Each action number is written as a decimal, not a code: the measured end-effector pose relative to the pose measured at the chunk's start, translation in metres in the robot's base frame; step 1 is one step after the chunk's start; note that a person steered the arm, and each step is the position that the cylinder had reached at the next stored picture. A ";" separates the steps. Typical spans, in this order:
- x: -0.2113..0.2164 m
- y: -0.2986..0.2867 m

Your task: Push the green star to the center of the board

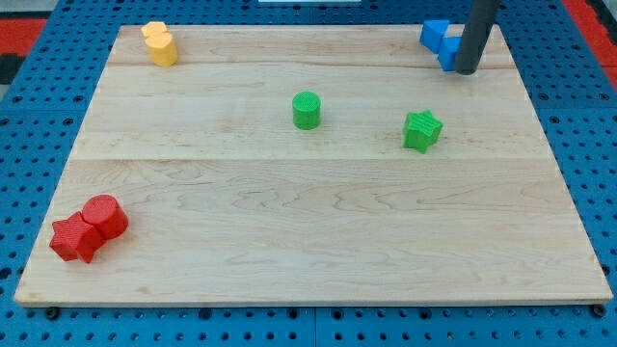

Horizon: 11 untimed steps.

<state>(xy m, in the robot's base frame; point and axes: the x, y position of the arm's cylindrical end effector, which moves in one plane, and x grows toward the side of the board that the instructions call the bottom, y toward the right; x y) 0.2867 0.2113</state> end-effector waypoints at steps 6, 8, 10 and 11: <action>0.000 -0.005; 0.015 -0.040; 0.071 -0.017; 0.105 -0.017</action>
<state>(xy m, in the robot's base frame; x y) 0.3920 0.1939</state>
